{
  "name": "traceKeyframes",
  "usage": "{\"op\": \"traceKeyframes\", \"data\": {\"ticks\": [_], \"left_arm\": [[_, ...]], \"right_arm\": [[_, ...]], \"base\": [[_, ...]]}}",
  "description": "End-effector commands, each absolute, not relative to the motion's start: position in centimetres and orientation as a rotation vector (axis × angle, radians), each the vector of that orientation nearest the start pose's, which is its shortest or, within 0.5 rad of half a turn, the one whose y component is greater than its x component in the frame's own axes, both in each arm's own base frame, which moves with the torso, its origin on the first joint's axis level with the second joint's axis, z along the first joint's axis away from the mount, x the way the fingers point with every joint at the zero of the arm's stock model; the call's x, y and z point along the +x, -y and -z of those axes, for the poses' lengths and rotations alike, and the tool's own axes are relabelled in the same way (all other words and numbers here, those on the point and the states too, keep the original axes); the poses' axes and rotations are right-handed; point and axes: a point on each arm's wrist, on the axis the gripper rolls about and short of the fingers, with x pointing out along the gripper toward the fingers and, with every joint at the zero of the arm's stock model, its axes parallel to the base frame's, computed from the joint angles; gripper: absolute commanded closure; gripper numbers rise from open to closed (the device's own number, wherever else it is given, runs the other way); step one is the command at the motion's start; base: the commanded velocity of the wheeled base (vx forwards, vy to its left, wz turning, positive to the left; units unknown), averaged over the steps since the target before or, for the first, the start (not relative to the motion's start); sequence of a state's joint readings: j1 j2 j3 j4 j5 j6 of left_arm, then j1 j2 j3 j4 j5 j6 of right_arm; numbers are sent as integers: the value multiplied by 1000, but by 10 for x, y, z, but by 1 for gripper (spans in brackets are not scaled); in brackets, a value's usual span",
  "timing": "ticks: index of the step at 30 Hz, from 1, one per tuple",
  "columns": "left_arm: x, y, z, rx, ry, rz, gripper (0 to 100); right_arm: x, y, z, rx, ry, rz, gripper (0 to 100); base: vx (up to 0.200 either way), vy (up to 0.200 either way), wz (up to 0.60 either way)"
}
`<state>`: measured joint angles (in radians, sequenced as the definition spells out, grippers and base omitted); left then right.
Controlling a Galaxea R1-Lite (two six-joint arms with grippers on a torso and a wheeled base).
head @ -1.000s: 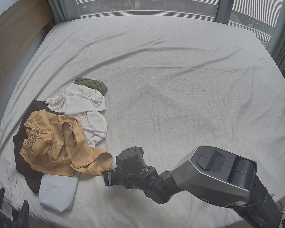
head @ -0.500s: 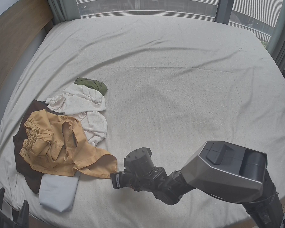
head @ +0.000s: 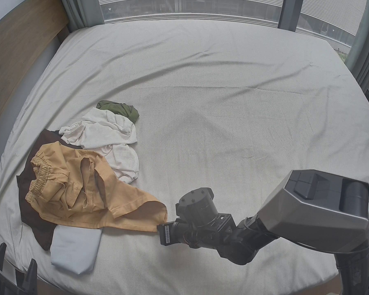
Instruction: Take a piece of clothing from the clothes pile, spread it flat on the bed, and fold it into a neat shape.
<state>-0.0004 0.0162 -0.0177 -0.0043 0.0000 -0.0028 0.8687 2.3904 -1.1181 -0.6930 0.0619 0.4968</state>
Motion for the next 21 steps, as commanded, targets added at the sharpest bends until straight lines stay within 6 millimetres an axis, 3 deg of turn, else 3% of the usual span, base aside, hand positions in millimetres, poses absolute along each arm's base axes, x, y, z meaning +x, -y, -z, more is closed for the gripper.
{"op": "traceKeyframes", "data": {"ticks": [1,21], "left_arm": [[-23,0,-76,-3,5,0,0],[-23,0,-76,-3,5,-2,0]], "right_arm": [[271,-319,-16,217,-750,-736,100],[261,-275,-17,204,-732,-671,100]], "base": [[0,0,0],[0,0,0]]}}
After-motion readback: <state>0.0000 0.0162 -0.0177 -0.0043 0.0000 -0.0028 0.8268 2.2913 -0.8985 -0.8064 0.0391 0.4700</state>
